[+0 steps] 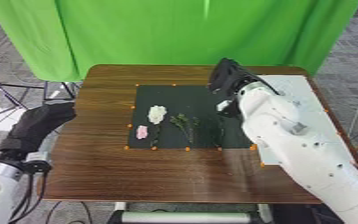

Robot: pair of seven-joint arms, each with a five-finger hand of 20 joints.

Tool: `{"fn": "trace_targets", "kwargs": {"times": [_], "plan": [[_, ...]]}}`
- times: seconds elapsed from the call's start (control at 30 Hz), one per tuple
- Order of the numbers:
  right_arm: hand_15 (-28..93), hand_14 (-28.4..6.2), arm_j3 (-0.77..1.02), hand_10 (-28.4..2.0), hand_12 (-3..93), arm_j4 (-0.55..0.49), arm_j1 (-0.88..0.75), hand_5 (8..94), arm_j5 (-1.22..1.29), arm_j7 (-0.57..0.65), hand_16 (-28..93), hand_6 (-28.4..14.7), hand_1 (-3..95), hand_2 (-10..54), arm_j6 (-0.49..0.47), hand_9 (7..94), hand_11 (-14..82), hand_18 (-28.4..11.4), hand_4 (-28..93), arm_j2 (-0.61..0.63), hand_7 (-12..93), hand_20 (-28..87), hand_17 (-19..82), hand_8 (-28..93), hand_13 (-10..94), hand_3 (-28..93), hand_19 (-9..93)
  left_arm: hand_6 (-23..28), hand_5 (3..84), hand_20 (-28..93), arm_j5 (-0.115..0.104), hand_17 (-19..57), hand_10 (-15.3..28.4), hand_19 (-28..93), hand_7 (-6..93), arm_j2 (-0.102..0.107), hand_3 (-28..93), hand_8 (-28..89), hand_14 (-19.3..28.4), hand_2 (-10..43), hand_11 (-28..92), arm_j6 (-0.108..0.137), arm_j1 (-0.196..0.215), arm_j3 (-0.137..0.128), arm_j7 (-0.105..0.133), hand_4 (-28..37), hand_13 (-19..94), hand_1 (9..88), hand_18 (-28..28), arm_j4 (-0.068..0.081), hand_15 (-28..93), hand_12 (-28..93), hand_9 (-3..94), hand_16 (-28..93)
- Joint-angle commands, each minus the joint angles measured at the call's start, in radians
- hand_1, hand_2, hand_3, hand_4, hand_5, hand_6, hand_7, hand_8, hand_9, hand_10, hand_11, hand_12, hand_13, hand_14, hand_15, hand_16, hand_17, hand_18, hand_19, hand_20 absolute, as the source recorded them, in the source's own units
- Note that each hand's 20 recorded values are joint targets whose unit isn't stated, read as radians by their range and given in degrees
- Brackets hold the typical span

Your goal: Arrange flowers

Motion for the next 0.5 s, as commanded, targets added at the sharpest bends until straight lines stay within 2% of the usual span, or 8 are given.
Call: {"fn": "trace_targets", "kwargs": {"times": [0.03, 0.2, 0.3, 0.47, 0.5], "plan": [[61, -0.2, -0.106, -12.5, 38.2, 0.054, 0.021, 81.3, -0.003, -0.021, 31, -1.8, 68.6, -9.5, -0.042, 89.4, 5.8, -12.8, -15, -0.164, 17, 60, 66, 14, 93, 51, 93, 3.6, 49.4, 18, -0.013, 2.1, 14.1, 8, 11.9, 0.007, 62, -5, 19.1, -3.7, 18, 0.000, 0.005, -0.012, -0.010, -22.2, 34, 24.3, 15.3, -0.002, 18, 13, 45.2, 4], [62, -0.3, -0.162, -12.4, 38.0, 0.127, 0.047, 81.0, -0.028, -0.031, 31, -1.7, 68.3, -9.5, -0.062, 89.1, 5.6, -12.9, -15, -0.220, 18, 60, 66, 14, 93, 51, 93, 3.7, 49.3, 18, -0.007, 2.0, 14.1, 8, 11.8, 0.007, 61, -5, 19.0, -3.4, 18, -0.004, 0.007, -0.015, -0.016, -22.3, 34, 24.3, 15.3, -0.009, 18, 13, 45.2, 4], [62, -0.3, -0.185, -12.5, 37.9, 0.151, 0.052, 80.7, -0.063, -0.039, 31, -1.6, 68.0, -9.5, -0.048, 88.8, 5.4, -12.8, -15, -0.238, 18, 61, 66, 14, 93, 51, 93, 3.7, 49.3, 18, -0.006, 2.0, 14.1, 8, 11.8, 0.011, 61, -5, 19.0, -3.1, 18, -0.002, 0.002, -0.012, -0.013, -22.3, 34, 24.2, 15.3, -0.007, 17, 13, 45.2, 4], [62, -0.4, -0.193, -12.4, 37.9, 0.178, 0.054, 80.6, -0.091, -0.041, 32, -1.4, 67.7, -9.5, -0.051, 88.5, 5.2, -12.7, -15, -0.248, 18, 61, 65, 14, 93, 51, 93, 3.7, 49.2, 18, -0.006, 2.0, 14.1, 8, 11.7, 0.004, 61, -5, 19.0, -3.1, 18, -0.002, 0.007, -0.009, -0.015, -22.1, 34, 24.0, 15.2, -0.009, 17, 13, 45.2, 4], [62, -0.4, -0.195, -12.5, 37.7, 0.181, 0.054, 80.5, -0.092, -0.037, 32, -1.4, 67.7, -9.5, -0.044, 88.3, 5.0, -12.7, -15, -0.244, 19, 61, 65, 14, 93, 51, 93, 3.8, 49.2, 18, -0.006, 2.0, 14.1, 8, 11.7, 0.007, 61, -5, 18.9, -3.1, 18, -0.005, 0.000, -0.005, -0.015, -22.2, 34, 24.0, 15.2, -0.005, 17, 13, 45.2, 4]]}}
